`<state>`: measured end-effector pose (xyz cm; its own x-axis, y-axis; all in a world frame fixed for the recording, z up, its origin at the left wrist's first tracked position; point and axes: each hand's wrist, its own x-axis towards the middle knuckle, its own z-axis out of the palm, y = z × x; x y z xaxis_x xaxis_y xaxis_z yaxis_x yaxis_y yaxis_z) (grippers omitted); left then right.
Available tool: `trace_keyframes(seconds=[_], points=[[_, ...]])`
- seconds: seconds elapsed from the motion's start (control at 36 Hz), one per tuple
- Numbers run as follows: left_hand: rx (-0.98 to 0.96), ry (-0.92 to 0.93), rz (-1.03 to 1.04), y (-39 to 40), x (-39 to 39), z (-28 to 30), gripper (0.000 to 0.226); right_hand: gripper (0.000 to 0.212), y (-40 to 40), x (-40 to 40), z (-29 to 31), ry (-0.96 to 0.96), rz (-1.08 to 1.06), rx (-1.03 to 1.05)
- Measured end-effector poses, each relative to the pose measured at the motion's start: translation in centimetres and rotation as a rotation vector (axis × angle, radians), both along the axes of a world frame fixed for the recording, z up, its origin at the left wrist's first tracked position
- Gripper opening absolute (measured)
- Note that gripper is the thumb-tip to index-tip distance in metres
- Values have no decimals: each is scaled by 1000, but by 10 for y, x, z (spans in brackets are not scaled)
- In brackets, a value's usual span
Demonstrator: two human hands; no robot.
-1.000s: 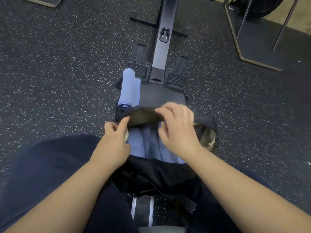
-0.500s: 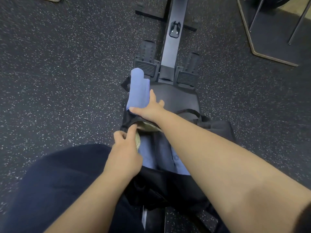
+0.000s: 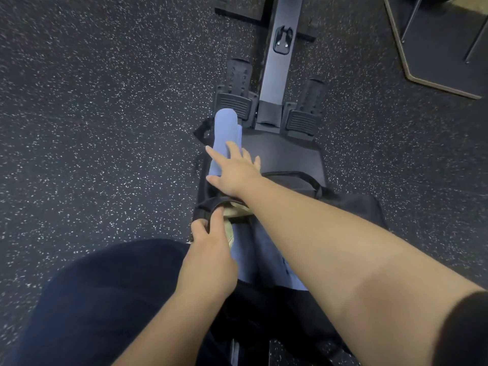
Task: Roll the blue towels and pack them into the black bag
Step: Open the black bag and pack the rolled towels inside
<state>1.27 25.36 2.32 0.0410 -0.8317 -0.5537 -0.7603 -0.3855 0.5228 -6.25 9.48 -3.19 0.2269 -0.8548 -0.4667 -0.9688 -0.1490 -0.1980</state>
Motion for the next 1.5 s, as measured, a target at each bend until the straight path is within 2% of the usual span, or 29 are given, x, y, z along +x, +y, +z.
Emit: trace_keyframes(seconds=[0.11, 0.22, 0.39, 0.58, 1.11, 1.25, 1.36, 1.5], points=[[20, 14, 4, -1, 0, 1, 79, 75, -5, -7, -6, -10, -141, 1], [30, 36, 22, -2, 1, 0, 78, 72, -9, -8, -9, -118, -249, 43], [31, 38, 17, -3, 1, -1, 83, 49, -21, -13, -14, -314, -366, 124], [18, 61, 16, -3, 3, -3, 82, 29, -30, -13, -16, -344, -360, 179], [0, 99, -32, -6, 6, -3, 82, 56, -18, -25, -20, -481, -518, 116], [-113, 95, -23, -8, 0, -5, 79, 58, -8, -39, 2, -613, -564, 15], [-273, 92, -61, -10, -3, -1, 66, 59, 0, -51, 29, -724, -543, -95], [-597, 326, -36, -10, -5, 10, 32, 62, 28, -69, 68, -802, -419, -220]])
